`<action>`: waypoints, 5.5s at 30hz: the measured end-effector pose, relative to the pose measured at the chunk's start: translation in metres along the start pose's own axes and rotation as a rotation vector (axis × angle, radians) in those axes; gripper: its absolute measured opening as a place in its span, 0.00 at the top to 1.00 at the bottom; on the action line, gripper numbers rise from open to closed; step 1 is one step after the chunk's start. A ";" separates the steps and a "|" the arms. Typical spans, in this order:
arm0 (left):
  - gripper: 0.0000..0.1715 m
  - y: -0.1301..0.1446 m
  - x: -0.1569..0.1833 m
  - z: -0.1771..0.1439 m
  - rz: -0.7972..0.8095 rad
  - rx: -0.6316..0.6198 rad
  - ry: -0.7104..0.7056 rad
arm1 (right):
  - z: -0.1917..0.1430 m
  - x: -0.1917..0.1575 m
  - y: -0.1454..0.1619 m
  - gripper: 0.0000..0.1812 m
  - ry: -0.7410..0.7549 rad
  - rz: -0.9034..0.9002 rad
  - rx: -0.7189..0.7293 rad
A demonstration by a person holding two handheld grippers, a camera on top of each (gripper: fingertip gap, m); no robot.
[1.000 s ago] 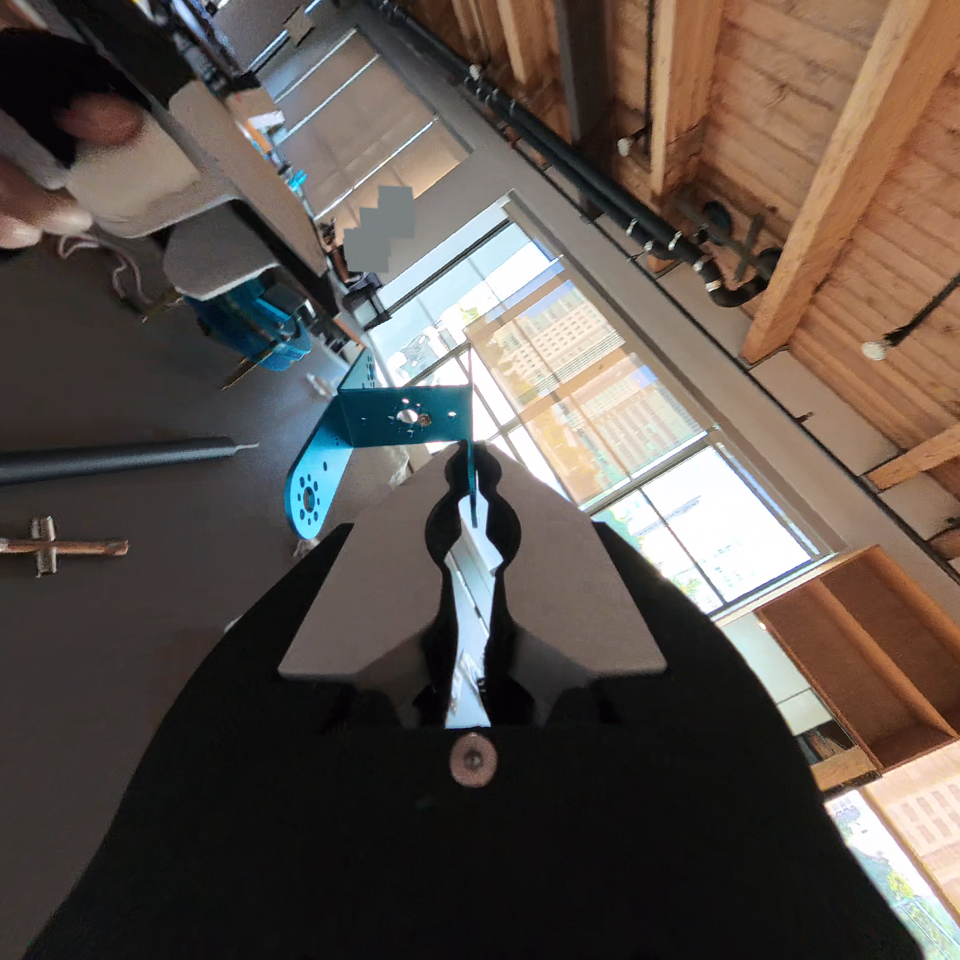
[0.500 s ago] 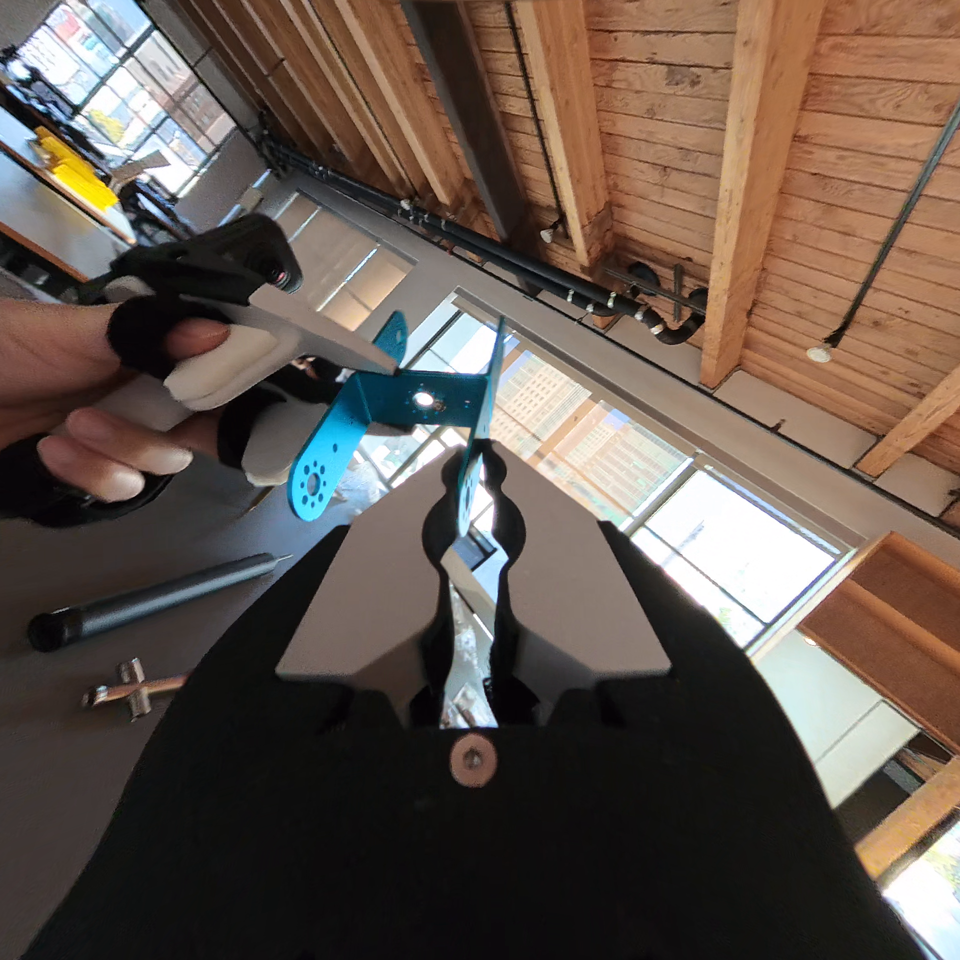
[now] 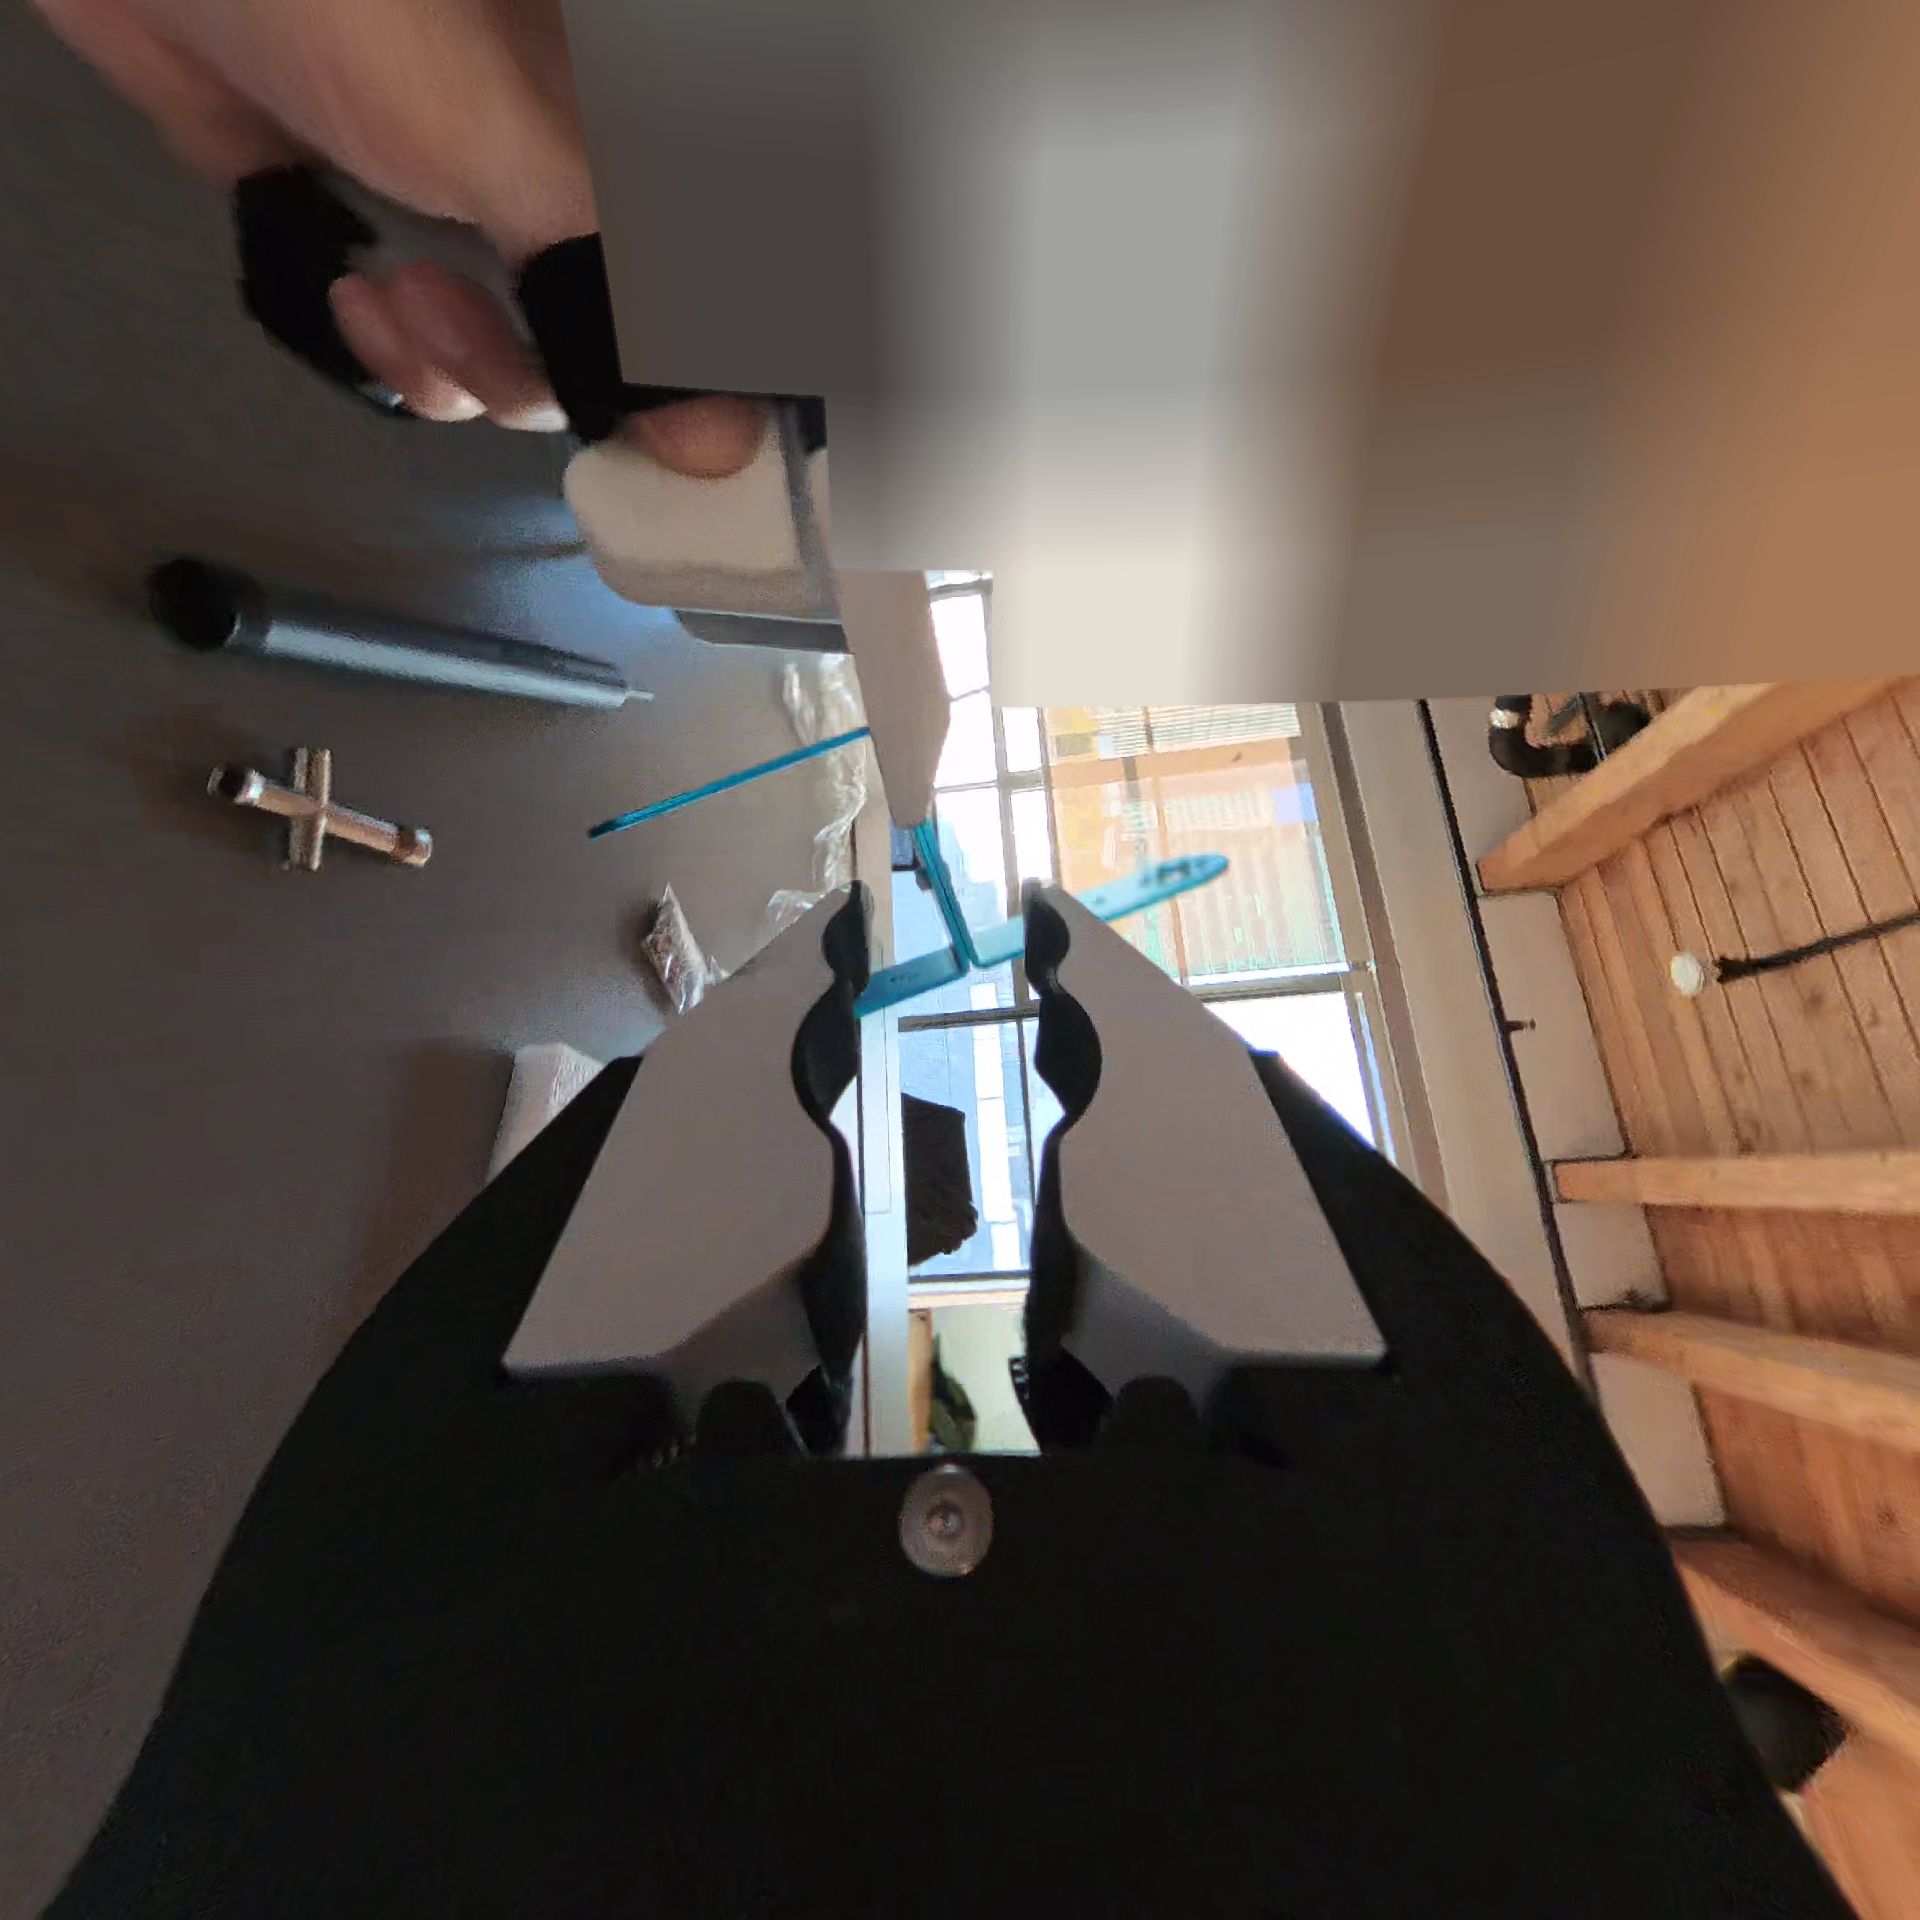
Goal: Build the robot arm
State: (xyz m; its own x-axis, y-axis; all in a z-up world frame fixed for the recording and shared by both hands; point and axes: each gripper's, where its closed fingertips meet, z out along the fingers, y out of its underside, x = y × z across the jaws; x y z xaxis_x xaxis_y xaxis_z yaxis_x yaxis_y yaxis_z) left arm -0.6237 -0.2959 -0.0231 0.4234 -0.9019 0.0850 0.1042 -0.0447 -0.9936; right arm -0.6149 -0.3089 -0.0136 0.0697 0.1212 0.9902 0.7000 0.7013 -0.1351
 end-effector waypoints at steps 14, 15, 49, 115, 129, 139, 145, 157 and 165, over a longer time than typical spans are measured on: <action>0.84 0.015 0.009 0.019 0.021 -0.143 -0.001 | 0.015 -0.018 0.029 0.96 -0.131 -0.069 -0.179; 0.84 0.015 0.010 0.019 0.021 -0.140 0.000 | 0.014 -0.018 0.029 0.96 -0.140 -0.037 -0.175; 0.85 0.020 0.117 0.217 0.140 -0.190 0.217 | -0.462 -0.073 0.470 0.74 -0.188 1.241 -0.605; 0.85 0.128 0.157 0.301 1.337 -0.891 -0.318 | -0.331 -0.042 0.292 0.91 -0.341 0.373 -0.102; 0.84 0.157 0.163 0.257 1.344 -0.983 -0.462 | -0.313 -0.091 0.273 0.90 -0.460 0.608 -0.078; 0.55 0.138 0.177 0.234 0.763 -0.860 -0.348 | -0.313 -0.100 0.269 0.90 -0.416 0.596 -0.100; 0.57 0.117 0.161 0.223 0.505 -0.725 -0.051 | -0.314 -0.101 0.265 0.90 -0.373 0.524 -0.112; 0.63 0.157 0.160 0.245 0.421 -0.747 0.439 | -0.309 -0.105 0.258 0.90 -0.334 0.431 -0.182; 0.64 0.156 0.158 0.246 0.431 -0.682 0.467 | -0.306 -0.107 0.259 0.90 -0.357 0.454 -0.233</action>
State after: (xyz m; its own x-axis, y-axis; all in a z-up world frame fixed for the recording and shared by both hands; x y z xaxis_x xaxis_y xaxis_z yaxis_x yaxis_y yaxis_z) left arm -0.3194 -0.3396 -0.1467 -0.1176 -0.9740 -0.1934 -0.5915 0.2252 -0.7742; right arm -0.2230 -0.3552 -0.1437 0.1833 0.6269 0.7572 0.7954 0.3580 -0.4890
